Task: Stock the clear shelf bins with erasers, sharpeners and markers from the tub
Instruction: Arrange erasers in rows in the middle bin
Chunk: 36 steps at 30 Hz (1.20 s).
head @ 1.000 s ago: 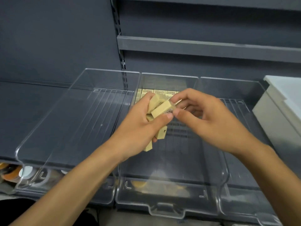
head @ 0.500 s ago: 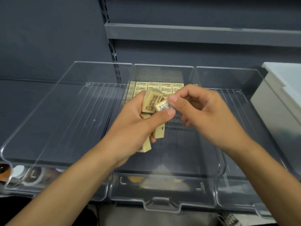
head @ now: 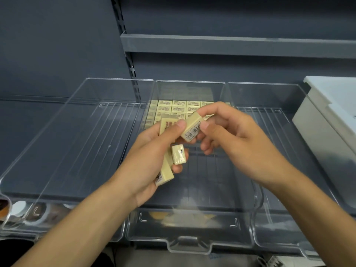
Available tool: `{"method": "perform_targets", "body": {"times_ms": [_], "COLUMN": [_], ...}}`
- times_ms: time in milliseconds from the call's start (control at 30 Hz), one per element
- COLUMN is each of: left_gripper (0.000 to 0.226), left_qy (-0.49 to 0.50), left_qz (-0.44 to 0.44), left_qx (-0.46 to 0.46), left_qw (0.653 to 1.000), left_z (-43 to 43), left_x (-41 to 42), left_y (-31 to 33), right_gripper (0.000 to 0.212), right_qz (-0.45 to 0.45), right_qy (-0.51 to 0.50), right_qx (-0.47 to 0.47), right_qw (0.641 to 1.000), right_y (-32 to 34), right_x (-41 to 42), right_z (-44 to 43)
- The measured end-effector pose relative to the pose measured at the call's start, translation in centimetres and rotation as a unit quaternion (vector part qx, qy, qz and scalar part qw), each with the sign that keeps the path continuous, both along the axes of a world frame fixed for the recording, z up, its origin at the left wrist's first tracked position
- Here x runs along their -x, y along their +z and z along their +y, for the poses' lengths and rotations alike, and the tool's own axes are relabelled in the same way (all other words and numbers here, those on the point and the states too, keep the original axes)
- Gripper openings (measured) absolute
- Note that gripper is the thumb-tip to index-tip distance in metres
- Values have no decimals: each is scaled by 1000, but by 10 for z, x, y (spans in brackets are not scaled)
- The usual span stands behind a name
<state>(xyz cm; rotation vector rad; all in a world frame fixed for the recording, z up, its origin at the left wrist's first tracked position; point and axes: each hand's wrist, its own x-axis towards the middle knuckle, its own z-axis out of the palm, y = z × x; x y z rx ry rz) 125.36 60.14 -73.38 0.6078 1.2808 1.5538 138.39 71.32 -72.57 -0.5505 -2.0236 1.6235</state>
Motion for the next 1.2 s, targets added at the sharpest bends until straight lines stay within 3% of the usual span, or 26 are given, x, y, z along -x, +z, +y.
{"method": "perform_targets", "body": {"times_ms": [200,333,500,567,733,867,933,1033,1133,1200], "left_gripper": [29,30,13,13,15,29,30,24,18,10], "left_qy": [18,22,40,41,-12,-30,-17,-4,-28,-43], "left_qz": [62,105,121,97,-85,-105,-48,169,315,364], "left_qx": [13,29,34,49,71,57,68,101,77,63], "left_qw": [998,994,991,993,994,992,996,980,945,928], "left_z": [1,2,2,3,8,14,13,9,6,4], "left_x": [2,-1,0,3,1,-2,0,5,8,8], "left_y": [-4,-4,0,5,18,21,20,15,9,5], "right_gripper": [28,37,28,30,36,29,27,19,20,25], "right_qz": [-79,-171,-244,-271,-376,-442,-464,-486,-486,-469], "right_qy": [30,42,-6,-55,-81,-79,-82,-74,-65,-72], "right_qx": [-147,-264,-362,-400,-530,-549,-558,-575,-553,-543], "right_qw": [985,948,900,874,756,705,683,654,673,693], "right_y": [7,10,7,4,9,5,-2,-15,-25,-26], "right_x": [-7,-13,-13,-10,16,45,58,73,81,82], "right_z": [7,16,21,24,34,49,49,45,42,43]}}
